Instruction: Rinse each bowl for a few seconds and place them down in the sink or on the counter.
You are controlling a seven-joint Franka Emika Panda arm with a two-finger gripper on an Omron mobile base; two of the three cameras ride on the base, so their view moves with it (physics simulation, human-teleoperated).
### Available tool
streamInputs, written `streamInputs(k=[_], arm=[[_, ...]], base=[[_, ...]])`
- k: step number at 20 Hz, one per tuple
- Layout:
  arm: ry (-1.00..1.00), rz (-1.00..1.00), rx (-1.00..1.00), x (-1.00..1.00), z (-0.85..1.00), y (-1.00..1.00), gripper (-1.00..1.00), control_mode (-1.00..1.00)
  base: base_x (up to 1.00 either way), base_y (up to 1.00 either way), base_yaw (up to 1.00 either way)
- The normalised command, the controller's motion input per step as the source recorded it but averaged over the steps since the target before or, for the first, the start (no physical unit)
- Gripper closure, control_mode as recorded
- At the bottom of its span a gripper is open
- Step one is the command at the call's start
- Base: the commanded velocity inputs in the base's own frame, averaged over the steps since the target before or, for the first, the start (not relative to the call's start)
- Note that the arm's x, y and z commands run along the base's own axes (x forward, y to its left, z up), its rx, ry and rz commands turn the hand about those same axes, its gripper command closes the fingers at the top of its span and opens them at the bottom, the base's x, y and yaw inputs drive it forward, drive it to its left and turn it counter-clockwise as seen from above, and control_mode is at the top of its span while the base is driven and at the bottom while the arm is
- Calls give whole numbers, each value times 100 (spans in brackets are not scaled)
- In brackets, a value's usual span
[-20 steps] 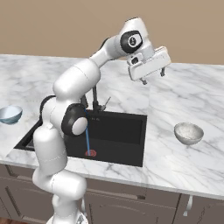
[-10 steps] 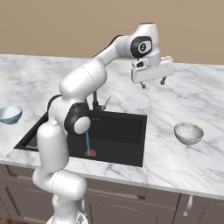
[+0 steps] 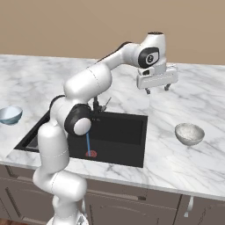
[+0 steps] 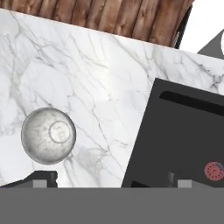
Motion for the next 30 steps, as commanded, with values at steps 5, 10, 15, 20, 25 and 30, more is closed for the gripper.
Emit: streamInputs(k=[5,10,15,20,25,30], arm=[[0,-6,0,19,-13,-26,-100,-100],[1,-10,5,6,-16,-21,-100,-100],[0,-10,9,-2,-16,-22,-100,-100],[2,-10,9,-16,-29,-5,-100,-100],[0,-6,1,-3,-42,9,-100,-100],[0,-3,-5,0,-48,21,-100,-100]], base=[[0,0,0],[0,0,0],[0,0,0],[0,0,0],[0,0,0],[0,0,0]])
